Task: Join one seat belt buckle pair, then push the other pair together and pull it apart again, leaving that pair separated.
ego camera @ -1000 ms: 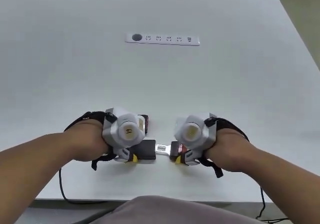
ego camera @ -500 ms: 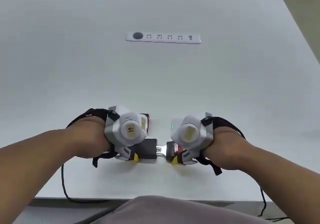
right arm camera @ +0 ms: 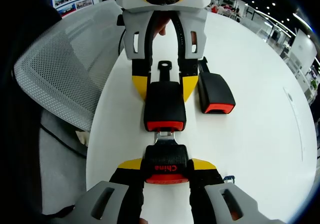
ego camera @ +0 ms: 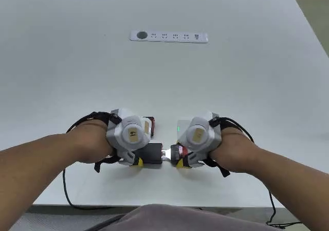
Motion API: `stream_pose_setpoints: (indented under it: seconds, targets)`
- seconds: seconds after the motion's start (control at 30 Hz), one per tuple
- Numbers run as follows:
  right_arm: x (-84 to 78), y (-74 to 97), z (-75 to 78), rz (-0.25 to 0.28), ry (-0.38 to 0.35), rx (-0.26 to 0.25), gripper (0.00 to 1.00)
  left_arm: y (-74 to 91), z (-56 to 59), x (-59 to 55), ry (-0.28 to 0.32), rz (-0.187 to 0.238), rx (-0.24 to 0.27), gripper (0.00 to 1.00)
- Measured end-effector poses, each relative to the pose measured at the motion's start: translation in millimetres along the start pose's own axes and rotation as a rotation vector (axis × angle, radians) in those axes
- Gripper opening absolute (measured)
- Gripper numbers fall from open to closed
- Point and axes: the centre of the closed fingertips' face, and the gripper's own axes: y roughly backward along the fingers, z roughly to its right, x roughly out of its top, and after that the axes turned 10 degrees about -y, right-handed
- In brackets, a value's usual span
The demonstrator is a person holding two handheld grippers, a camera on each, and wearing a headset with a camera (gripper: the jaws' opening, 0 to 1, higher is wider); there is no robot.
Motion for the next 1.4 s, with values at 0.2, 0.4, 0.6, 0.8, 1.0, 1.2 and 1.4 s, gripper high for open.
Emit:
stream_pose_setpoints:
  seconds: [0.2, 0.4, 0.6, 0.8, 1.0, 1.2, 1.4]
  targets:
    - [2.2, -2.5, 1.7, 0.007, -0.007, -0.005, 0.30, 0.9, -0.1, 0.5, 0.002, -0.001, 0.001, 0.32]
    - [12.0, -9.3, -0.2, 0.014, -0.008, -0.005, 0.30, 0.7, 0.1, -0.4, -0.004, -0.009, -0.001, 0.32]
    - [12.4, -16.4, 0.0, -0.003, -0.009, 0.001, 0.30, 2.6, 0.2, 1.0, -0.007, -0.021, -0.001, 0.32]
    - [9.6, -18.8, 0.8, -0.005, -0.008, -0.001, 0.31, 1.9, -1.3, -0.2, -0.005, -0.025, 0.000, 0.32]
    - [9.5, -15.8, -0.5, -0.009, -0.012, -0.006, 0.31, 1.7, -2.3, -2.1, 0.025, -0.003, 0.008, 0.32]
    - [9.5, -11.2, 0.9, 0.028, -0.018, 0.007, 0.32, 2.0, -2.1, -3.5, 0.027, 0.013, 0.005, 0.32]
    - [11.5, -9.7, -0.8, 0.036, -0.035, 0.002, 0.32, 2.9, -0.6, -2.8, 0.033, 0.028, 0.006, 0.32]
